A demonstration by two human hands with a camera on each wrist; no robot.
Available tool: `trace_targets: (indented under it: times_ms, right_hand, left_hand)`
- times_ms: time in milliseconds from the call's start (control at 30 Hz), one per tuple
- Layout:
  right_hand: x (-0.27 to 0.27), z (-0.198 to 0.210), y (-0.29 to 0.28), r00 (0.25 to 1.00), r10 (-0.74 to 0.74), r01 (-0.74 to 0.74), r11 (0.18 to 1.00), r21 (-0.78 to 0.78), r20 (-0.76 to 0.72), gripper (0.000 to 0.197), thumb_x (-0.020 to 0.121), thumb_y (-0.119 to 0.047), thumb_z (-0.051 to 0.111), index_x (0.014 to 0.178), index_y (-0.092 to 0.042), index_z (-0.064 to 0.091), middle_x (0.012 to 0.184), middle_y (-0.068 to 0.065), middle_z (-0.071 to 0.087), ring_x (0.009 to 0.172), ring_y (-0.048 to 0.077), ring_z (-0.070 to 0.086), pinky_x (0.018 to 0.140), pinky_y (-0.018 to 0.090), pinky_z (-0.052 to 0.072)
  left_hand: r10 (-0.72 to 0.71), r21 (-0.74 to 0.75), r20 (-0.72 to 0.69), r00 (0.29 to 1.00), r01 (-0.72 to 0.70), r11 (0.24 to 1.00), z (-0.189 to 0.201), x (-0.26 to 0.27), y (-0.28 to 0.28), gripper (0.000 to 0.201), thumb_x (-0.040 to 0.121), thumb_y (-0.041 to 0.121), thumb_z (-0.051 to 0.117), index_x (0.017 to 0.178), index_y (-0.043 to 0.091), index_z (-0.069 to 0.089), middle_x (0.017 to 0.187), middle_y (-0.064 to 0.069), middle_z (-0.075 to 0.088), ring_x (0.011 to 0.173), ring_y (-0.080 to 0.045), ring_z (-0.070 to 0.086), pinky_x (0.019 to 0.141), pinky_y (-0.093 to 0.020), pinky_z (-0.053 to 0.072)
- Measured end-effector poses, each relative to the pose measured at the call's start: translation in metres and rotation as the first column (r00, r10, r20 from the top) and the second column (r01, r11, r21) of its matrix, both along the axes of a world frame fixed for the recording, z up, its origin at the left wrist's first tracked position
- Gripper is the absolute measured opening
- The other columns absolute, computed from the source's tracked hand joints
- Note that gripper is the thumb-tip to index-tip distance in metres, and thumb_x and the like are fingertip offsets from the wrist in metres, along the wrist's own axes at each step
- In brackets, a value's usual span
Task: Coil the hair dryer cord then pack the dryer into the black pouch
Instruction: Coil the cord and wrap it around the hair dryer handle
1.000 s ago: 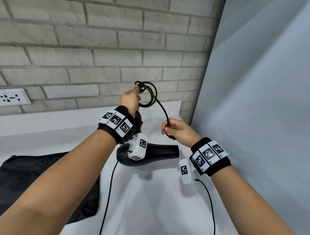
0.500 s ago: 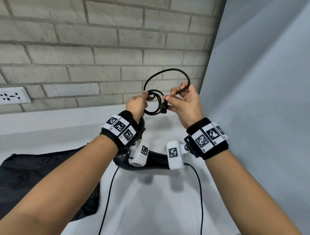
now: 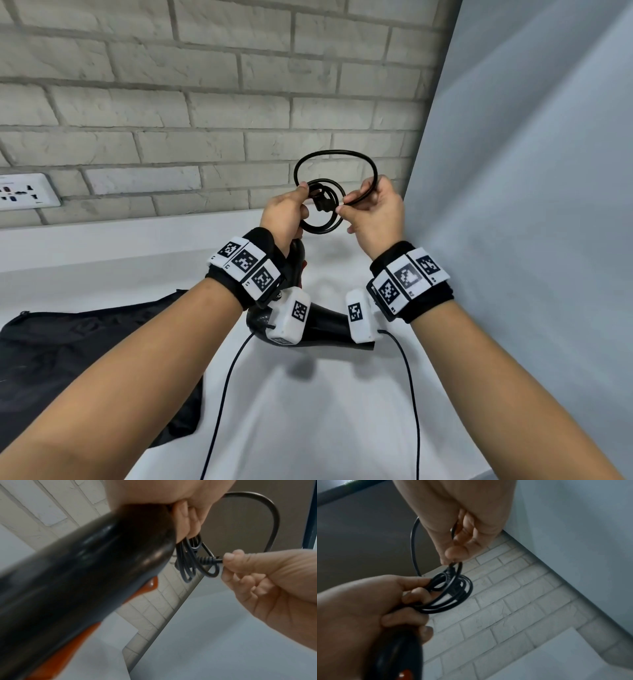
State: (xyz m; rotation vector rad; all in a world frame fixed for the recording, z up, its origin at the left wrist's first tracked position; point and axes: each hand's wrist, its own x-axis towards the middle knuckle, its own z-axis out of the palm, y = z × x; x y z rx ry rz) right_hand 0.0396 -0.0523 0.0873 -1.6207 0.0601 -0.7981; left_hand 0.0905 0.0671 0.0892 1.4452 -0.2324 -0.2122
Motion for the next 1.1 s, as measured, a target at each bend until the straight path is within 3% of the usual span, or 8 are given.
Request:
trace_targets:
  times_ms: [100,233,367,467,533,667,900,1100]
  right_hand:
    - [0.001,-0.007,-0.004,0.999,-0.042,0.041,0.999,-0.03,-0.028,0.046,0.065,0.013,0.069,0.07,-0.022,0.04,0.065,-0.004,0.06,0.049,-0.003,0.057,0.05,0.018,0.048]
    - [0.003,-0.013,-0.002,0.997,-0.07,0.068,0.995,-0.069,-0.038,0.045,0.063,0.011,0.071,0.069,-0.023,0.042,0.067,-0.006,0.06,0.053,-0.001,0.056,0.06,0.017,0.049]
    - [0.001,-0.014,0.001,0.97,-0.243,0.226,0.937,-0.267,-0.03,0.046,0.062,-0.006,0.077,0.095,-0.019,0.047,0.101,-0.003,0.047,0.076,0.009,0.048,0.069,0.011,0.04]
    - [0.0,-0.016,-0.002,0.986,0.055,-0.079,0.985,-0.151,-0.161,0.072,0.063,-0.006,0.072,0.125,-0.018,0.039,0.117,-0.003,0.045,0.102,0.011,0.047,0.084,0.023,0.043]
    - [-0.003,-0.013,-0.007,0.907,0.334,-0.352,0.935,-0.027,-0.258,0.08,0.055,-0.001,0.055,0.13,-0.018,0.034,0.116,0.001,0.048,0.108,0.014,0.047,0.081,0.021,0.044]
    - [-0.006,-0.011,-0.024,0.776,0.481,-0.524,0.852,0.007,-0.408,0.085,0.064,0.019,0.042,0.139,-0.016,0.022,0.102,0.004,0.058,0.081,0.0,0.065,0.066,0.017,0.043]
    - [-0.002,-0.016,-0.036,0.78,0.402,-0.533,0.828,-0.174,-0.48,0.056,0.075,0.021,0.055,0.12,-0.009,0.041,0.085,-0.002,0.054,0.054,-0.004,0.055,0.063,0.01,0.048]
    - [0.003,-0.024,-0.042,0.845,0.25,-0.393,0.889,-0.234,-0.472,0.036,0.076,0.018,0.056,0.072,-0.018,0.057,0.057,-0.011,0.062,0.049,-0.006,0.055,0.059,0.007,0.047]
  left_hand:
    - [0.009,-0.002,0.012,1.0,-0.009,1.0,-0.003,0.001,0.0,0.028,0.095,0.035,0.044,0.081,0.015,0.059,0.049,0.009,0.034,0.03,-0.003,0.02,0.035,-0.01,0.017]
    - [-0.004,-0.02,0.028,1.0,0.004,1.0,-0.005,-0.002,-0.002,0.033,0.095,0.033,0.046,0.063,0.025,0.048,0.034,0.013,0.035,0.03,-0.002,0.021,0.033,-0.012,0.017]
    - [-0.057,-0.017,0.018,0.998,0.057,0.998,-0.005,-0.006,-0.003,0.031,0.095,0.034,0.046,0.067,0.022,0.051,0.035,0.013,0.033,0.032,-0.003,0.019,0.036,-0.016,0.017]
    - [-0.116,-0.018,0.021,0.993,0.116,0.993,-0.003,-0.005,-0.001,0.031,0.096,0.036,0.042,0.088,0.016,0.063,0.036,0.013,0.029,0.033,-0.004,0.017,0.035,-0.017,0.015]
    - [-0.146,-0.032,0.006,0.989,0.147,0.989,-0.002,-0.003,0.0,0.033,0.097,0.036,0.04,0.089,0.015,0.064,0.036,0.013,0.027,0.033,-0.004,0.015,0.036,-0.018,0.012]
    - [-0.181,-0.029,-0.004,0.983,0.181,0.983,-0.001,0.001,0.003,0.036,0.096,0.04,0.039,0.081,0.019,0.065,0.042,0.013,0.023,0.037,-0.005,0.013,0.041,-0.021,0.009]
    - [-0.191,-0.039,0.009,0.982,0.191,0.981,0.004,-0.005,0.002,0.035,0.097,0.036,0.041,0.081,0.016,0.065,0.043,0.011,0.028,0.035,-0.004,0.017,0.037,-0.017,0.012]
    - [-0.223,-0.037,-0.009,0.975,0.223,0.974,0.006,-0.009,0.002,0.037,0.097,0.038,0.04,0.079,0.016,0.064,0.044,0.011,0.023,0.036,-0.005,0.013,0.044,-0.022,0.009]
